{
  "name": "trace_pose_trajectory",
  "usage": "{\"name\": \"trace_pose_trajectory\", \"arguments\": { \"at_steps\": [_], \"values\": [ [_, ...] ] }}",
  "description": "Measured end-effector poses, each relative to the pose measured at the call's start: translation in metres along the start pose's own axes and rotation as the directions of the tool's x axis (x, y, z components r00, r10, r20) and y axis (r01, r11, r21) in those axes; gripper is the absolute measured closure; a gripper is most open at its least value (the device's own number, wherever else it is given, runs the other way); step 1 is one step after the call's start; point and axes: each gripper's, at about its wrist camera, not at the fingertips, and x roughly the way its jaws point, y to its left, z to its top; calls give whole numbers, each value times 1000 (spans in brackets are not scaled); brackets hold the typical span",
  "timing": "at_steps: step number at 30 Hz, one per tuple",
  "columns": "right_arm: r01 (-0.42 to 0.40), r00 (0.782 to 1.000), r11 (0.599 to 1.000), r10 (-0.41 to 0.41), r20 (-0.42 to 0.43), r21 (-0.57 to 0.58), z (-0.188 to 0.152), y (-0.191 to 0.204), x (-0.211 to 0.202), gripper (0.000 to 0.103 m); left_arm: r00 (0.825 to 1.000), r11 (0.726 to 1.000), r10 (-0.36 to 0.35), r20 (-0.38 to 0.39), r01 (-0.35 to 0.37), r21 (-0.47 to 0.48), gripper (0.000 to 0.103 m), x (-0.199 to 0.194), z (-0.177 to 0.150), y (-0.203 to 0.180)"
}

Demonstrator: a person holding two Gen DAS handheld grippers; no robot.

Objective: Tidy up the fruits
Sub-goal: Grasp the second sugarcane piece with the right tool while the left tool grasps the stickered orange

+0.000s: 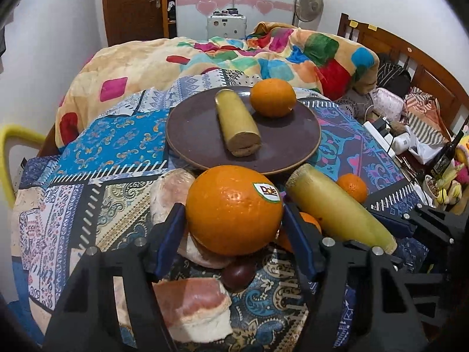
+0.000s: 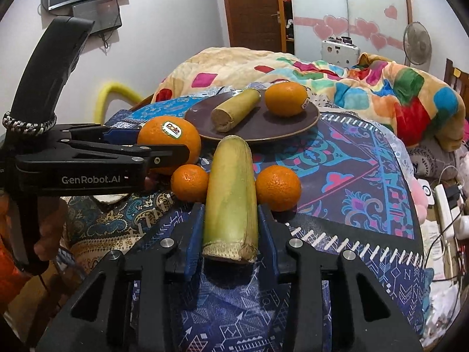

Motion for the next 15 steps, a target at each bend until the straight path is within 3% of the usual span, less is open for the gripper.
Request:
{"name": "trace_pose_trajectory", "arguments": {
  "at_steps": [9,15],
  "values": [
    [12,999,999,-14,-42,-42,-9,0,-19,69,999,1000,-10,48,11,-23,36,-57,-21,14],
    [28,997,996,-35,-75,-88,-18,1,-31,69,999,999,41,35,-42,22,36,-70,-47,18]
  ]
}}
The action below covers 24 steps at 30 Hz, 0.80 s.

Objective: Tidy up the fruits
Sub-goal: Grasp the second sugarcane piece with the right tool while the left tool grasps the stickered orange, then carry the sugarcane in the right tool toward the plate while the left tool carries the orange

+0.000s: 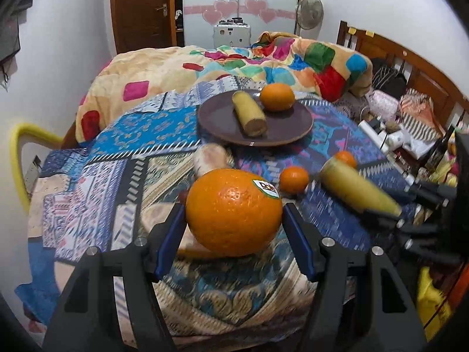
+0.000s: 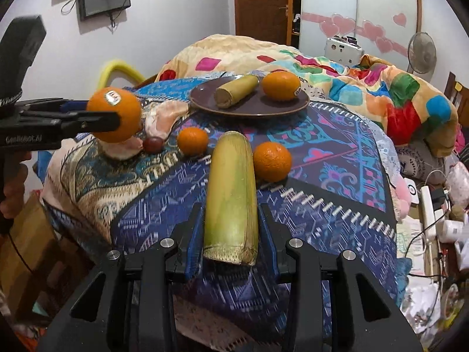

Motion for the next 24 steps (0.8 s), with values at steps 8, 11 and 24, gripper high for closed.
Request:
{"name": "trace_pose_trajectory", "arguments": {
  "at_steps": [8,11,24],
  "values": [
    [-29,999,999,30,-26,24,18,-7,13,64,999,997,43,34,-45,63,36,0,-13,-8],
    [-20,999,1000,21,-30,13,26,-7,21,64,999,999,25,38,-27,45,36,0,-12,-4],
    [-27,999,999,26,-41,-34,36,3,26,69,999,1000,-9,41,8,21,36,3,-4,-2]
  ]
}}
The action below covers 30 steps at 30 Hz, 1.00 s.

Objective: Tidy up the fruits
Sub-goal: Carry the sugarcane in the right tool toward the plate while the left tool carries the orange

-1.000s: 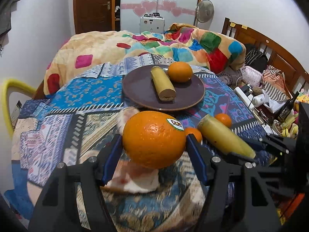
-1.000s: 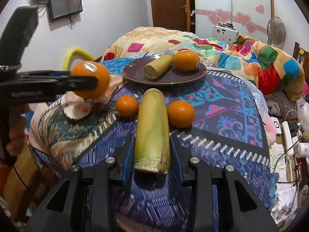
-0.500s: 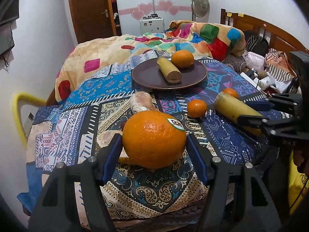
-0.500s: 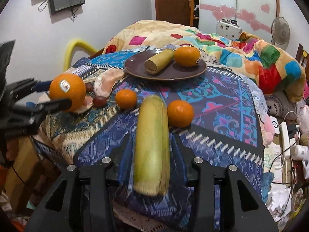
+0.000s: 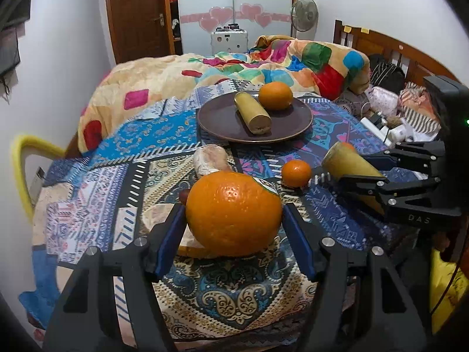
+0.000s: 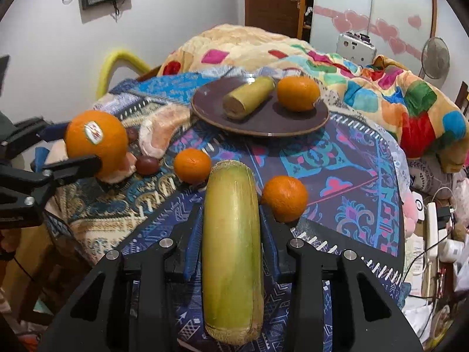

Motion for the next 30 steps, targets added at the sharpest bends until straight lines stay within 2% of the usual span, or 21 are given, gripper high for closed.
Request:
{"name": "trace_pose_trajectory", "arguments": {
  "at_steps": [12,13,14,15,16,19,21,22,24,25,26,28,30],
  "values": [
    [-4,985,999,-3,170,38,27,-9,-45,69,997,999,-3,78,7,-44,40,-6,40,5],
    [-3,983,999,-5,183,40,31,-10,-47,69,996,999,-5,89,10,-49,45,-7,45,6],
    [-3,982,999,-5,191,40,34,-11,-48,69,995,999,-7,102,12,-47,66,-8,48,7],
    [-3,979,999,-5,202,42,38,-12,-49,69,993,999,0,114,5,-42,77,-10,52,7],
    [-4,978,999,-5,209,43,40,-13,-49,69,992,999,10,125,-6,-35,82,-12,57,7],
    [2,974,999,-12,228,46,50,-17,-48,69,991,999,-21,136,24,-27,82,-13,70,9],
    [11,973,999,-22,231,47,54,-19,-44,69,995,1000,-12,101,13,-7,82,-2,73,8],
    [10,973,999,-22,230,52,55,-20,-42,69,996,1000,-8,84,8,3,81,4,72,7],
    [-8,974,998,-6,225,63,56,-23,-37,69,999,1000,12,49,-13,19,65,14,68,7],
    [-16,975,998,1,221,68,54,-24,-35,69,999,1000,20,44,-20,16,45,18,65,8],
    [-17,976,997,1,218,69,54,-26,-33,69,999,1000,15,48,-16,7,31,18,62,9],
    [-11,977,998,-4,214,69,51,-26,-30,69,998,1000,-31,46,31,-6,27,20,52,9],
    [-22,976,997,6,217,71,50,-28,-29,69,998,999,-50,28,50,3,27,22,47,4]
  ]
}}
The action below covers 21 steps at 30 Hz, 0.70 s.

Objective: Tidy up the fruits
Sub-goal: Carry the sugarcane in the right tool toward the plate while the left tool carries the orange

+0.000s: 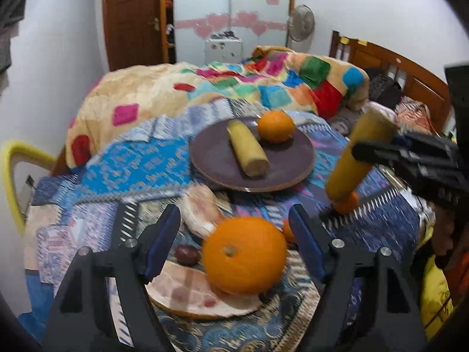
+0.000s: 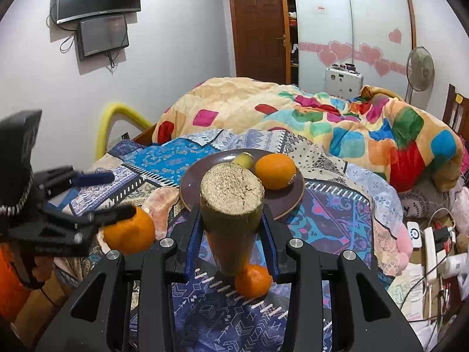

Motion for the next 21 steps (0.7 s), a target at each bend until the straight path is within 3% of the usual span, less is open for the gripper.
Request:
{"name": "trace_pose_trajectory", "arguments": {
  "at_steps": [4,5,8,15,18,21],
  "values": [
    [2,1000,1000,-2,-1,2,2,0,0,69,999,998,4,-46,-1,56,26,10,-12,-18],
    [-2,1000,1000,2,-3,1,2,0,0,69,998,996,42,-36,-39,79,26,11,-16,-22],
    [-6,1000,1000,6,-3,-9,1,3,-1,69,997,994,69,-33,-67,82,26,13,-21,-23],
    [-9,1000,1000,9,-2,-10,2,6,-2,69,996,999,48,-76,-46,25,26,24,-21,-7],
    [-8,1000,1000,8,-3,-10,2,5,-1,69,997,1000,1,-80,-1,2,34,26,-22,-4],
    [-9,1000,1000,9,-7,-5,3,4,0,69,998,1000,8,-69,-8,3,35,26,-21,-6]
  ]
}}
